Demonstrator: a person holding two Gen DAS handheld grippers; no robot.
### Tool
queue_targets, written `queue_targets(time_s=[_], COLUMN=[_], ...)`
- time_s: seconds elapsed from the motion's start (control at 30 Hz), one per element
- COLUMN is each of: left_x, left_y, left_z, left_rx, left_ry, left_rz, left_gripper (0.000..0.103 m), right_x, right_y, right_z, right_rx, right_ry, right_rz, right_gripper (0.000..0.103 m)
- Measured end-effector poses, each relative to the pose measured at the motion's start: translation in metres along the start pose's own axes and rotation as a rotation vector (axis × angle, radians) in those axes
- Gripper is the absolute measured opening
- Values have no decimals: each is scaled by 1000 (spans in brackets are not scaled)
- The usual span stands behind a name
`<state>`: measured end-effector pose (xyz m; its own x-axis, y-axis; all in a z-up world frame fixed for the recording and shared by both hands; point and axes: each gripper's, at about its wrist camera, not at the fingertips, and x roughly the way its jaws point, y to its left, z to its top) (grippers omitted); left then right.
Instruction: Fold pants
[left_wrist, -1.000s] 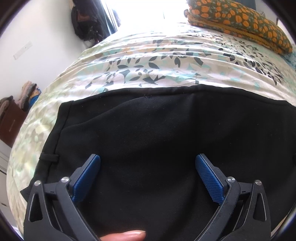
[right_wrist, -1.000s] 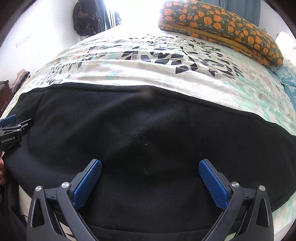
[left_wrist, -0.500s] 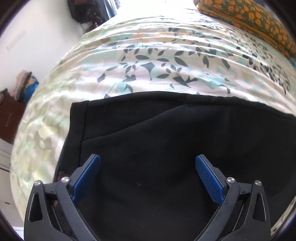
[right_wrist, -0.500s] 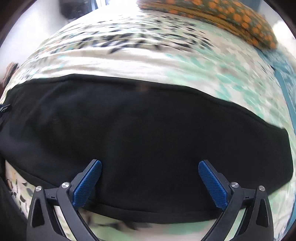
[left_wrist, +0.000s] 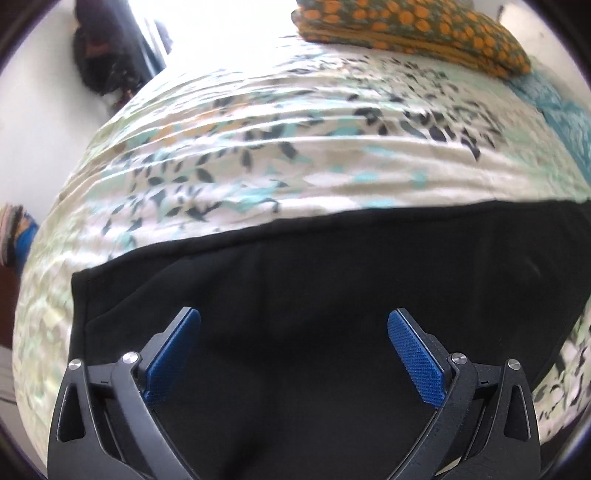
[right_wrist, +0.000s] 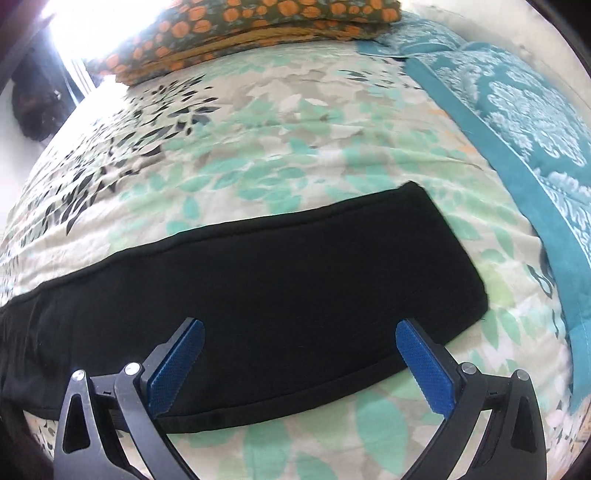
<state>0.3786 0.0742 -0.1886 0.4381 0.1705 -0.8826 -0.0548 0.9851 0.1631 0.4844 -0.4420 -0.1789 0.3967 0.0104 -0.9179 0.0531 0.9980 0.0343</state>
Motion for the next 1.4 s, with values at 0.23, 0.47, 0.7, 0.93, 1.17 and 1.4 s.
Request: queue_targets(time_s=[0.23, 0.47, 0.7, 0.93, 1.17, 1.4], left_x=[3, 29, 28, 31, 28, 7], left_y=[5, 48, 42, 42, 42, 55], left_z=[-1, -6, -27, -29, -30, -23], left_rx=[-44, -145, -142, -153, -150, -182], left_ry=[62, 86, -105, -138, -135, 73], left_rz=[-14, 3, 30, 20, 27, 6], left_gripper=[102, 103, 103, 102, 102, 102], right_x=[26, 6, 31, 57, -62, -205], right_y=[4, -66, -104, -92, -67, -28], right_z=[-15, 28, 79, 87, 33, -145], right_rx=[-2, 137, 231, 147, 54, 37], right_ry=[67, -12, 20, 50, -140, -221], right_rz=[-49, -98, -103, -72, 90, 272], right_gripper=[103, 103, 103, 13, 8, 8])
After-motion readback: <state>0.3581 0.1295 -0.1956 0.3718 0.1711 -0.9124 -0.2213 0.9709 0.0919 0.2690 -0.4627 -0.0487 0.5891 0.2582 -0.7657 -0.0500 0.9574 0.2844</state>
